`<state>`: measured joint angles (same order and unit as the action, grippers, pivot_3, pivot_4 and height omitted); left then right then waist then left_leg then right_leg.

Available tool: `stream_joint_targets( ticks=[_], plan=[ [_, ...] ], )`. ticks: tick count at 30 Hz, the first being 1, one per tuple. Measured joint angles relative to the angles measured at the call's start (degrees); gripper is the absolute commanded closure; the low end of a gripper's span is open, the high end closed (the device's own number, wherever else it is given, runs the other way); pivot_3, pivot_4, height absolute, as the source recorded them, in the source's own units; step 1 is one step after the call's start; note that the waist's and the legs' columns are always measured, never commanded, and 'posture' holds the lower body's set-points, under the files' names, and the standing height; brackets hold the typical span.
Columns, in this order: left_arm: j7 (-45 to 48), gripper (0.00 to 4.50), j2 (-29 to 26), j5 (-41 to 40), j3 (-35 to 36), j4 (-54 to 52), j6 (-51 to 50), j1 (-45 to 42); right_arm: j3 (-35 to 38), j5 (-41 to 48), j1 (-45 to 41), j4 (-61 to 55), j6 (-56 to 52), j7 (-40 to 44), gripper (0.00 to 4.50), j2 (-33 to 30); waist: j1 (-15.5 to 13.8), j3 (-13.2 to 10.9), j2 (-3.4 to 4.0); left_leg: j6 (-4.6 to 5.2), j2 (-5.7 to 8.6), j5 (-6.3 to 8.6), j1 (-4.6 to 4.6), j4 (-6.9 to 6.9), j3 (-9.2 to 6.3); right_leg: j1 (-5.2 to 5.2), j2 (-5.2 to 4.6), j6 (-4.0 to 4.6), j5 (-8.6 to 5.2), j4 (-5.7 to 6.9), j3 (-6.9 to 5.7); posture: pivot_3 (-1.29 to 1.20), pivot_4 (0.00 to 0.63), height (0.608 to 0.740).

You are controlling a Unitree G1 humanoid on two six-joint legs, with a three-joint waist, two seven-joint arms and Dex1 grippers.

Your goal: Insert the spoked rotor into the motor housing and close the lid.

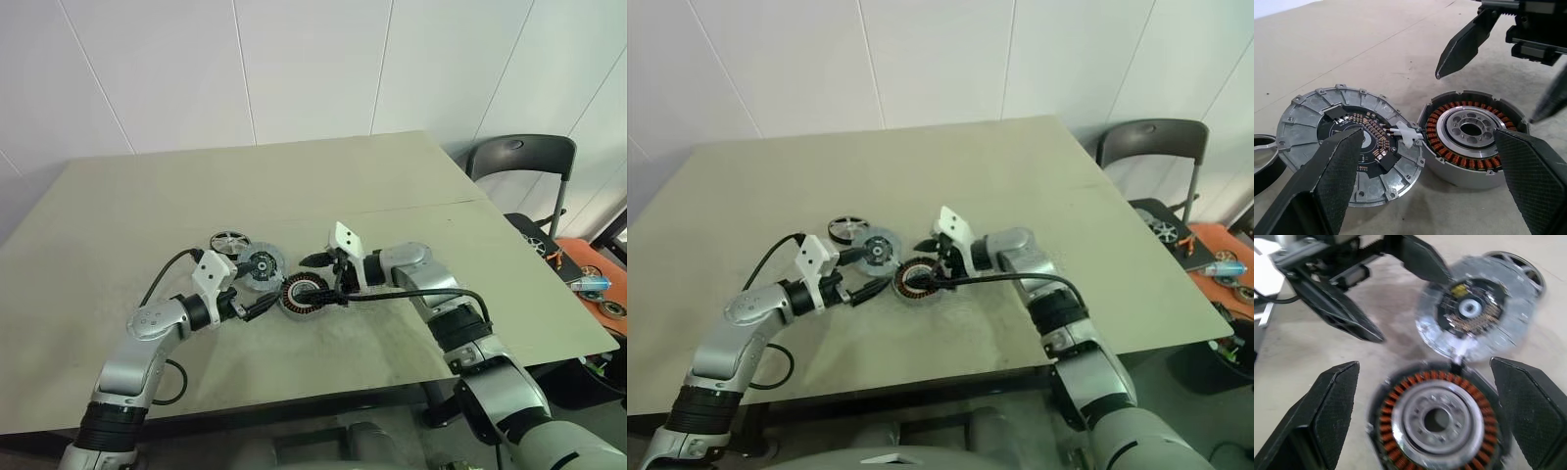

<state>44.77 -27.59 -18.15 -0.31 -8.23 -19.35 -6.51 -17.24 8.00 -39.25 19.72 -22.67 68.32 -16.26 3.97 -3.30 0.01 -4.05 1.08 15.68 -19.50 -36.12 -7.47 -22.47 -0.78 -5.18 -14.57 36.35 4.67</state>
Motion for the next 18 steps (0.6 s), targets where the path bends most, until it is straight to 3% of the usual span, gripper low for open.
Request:
stream_joint_targets(
  ticks=[18],
  plan=[
    [0.0, 0.00, 0.0, 0.0, 0.0, -0.9, -0.5, -0.1, -8.3, -4.3, -0.3, -4.0, -1.5, 0.8, 0.03, -3.6, 0.0, 0.0, -0.01, 0.00, 0.00, 0.00, -0.01, 0.01, 0.00, 0.00, 0.00, 0.01, -0.01, -0.03, -0.01, 0.00, 0.000, 0.740]
  ],
)
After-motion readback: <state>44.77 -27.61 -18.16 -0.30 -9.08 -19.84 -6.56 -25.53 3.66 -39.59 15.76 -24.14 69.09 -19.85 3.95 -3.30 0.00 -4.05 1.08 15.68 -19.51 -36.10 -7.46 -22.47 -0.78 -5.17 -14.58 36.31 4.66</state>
